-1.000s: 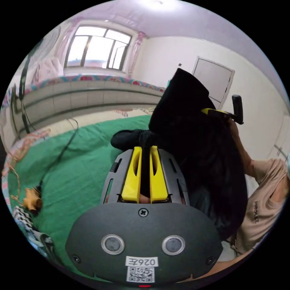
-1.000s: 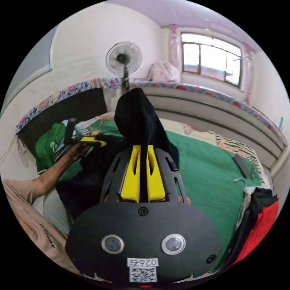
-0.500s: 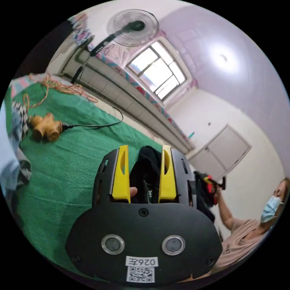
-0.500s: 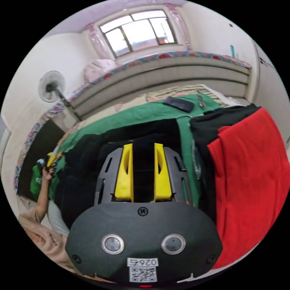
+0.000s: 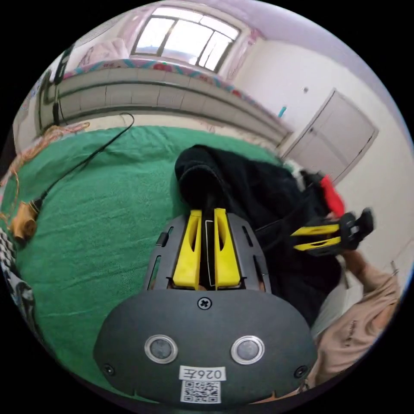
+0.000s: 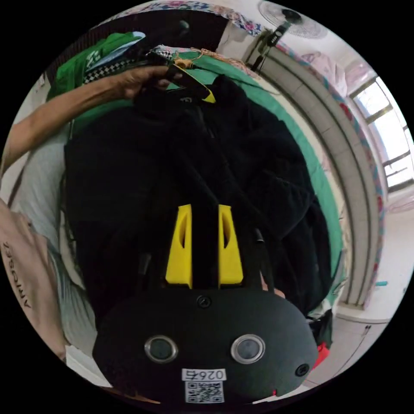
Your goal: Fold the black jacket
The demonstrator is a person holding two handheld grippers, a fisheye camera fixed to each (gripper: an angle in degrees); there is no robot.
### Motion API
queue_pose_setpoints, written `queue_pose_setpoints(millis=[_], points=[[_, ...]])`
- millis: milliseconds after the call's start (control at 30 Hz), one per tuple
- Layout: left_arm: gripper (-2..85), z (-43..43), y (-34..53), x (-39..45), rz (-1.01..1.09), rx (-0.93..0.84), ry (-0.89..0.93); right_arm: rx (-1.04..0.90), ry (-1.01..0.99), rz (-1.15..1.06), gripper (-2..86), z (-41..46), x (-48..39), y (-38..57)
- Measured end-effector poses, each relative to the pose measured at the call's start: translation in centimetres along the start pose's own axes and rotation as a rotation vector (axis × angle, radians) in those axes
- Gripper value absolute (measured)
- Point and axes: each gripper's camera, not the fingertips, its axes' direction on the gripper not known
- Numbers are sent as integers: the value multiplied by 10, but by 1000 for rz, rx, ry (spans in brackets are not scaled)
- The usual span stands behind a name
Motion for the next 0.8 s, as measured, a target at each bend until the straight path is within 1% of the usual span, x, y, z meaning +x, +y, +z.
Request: queue_pose_setpoints(millis=[33,67,100,167,200,233,267,300,333,367,400,433,467,500,533,567,600,667,700,733,767,800], points=[[39,-15,-6,0,1,58,85,21,-1,11,5,-9,4,2],[33,-33,-14,8,38,118,82,92,-4,43,-3,-30,14,12],[31,-44,-18,13,56,153,51,170,7,98,-8,-55,27,27],[29,-76,-29,30,112,231,-40,266,55,193,-10,-90,48,59],[31,-80,-30,32,112,233,-84,303,88,258,-11,-106,60,86],[34,-83,-29,30,100,209,-185,305,102,290,-11,-111,65,101],[37,-80,-25,19,60,159,-281,277,111,360,-11,-115,75,132],[39,-80,-22,11,21,140,-321,226,98,435,-11,-111,84,164],[29,-83,-10,-7,-80,137,-389,191,86,474,-12,-106,87,181],[27,-92,2,-23,-180,153,-409,120,52,557,-12,-96,92,216],[30,-98,6,-28,-207,165,-387,50,1,637,-11,-84,94,252],[39,-111,11,-29,-210,216,-307,19,-35,675,-10,-79,95,269],[52,-122,10,-18,-177,282,-236,-4,-90,762,-7,-72,95,303],[57,-124,8,-9,-147,302,-210,20,-89,850,-3,-73,94,334],[67,-116,-1,14,-65,277,-166,38,-72,893,7,-76,94,347],[95,-95,-12,40,17,182,-125,92,-37,966,26,-85,93,368],[109,-82,-17,53,52,129,-101,168,-17,1015,52,-96,92,383],[196,-13,-27,106,166,-109,-7,256,-18,1027,86,-106,92,390],[212,5,-27,118,192,-169,19,277,-9,1010,105,-108,95,385],[232,42,-25,143,242,-278,73,278,-2,997,113,-107,97,382],[238,74,-22,165,289,-366,112,268,10,974,128,-101,102,373],[232,89,-20,175,309,-403,118,250,17,965,143,-92,110,364]])
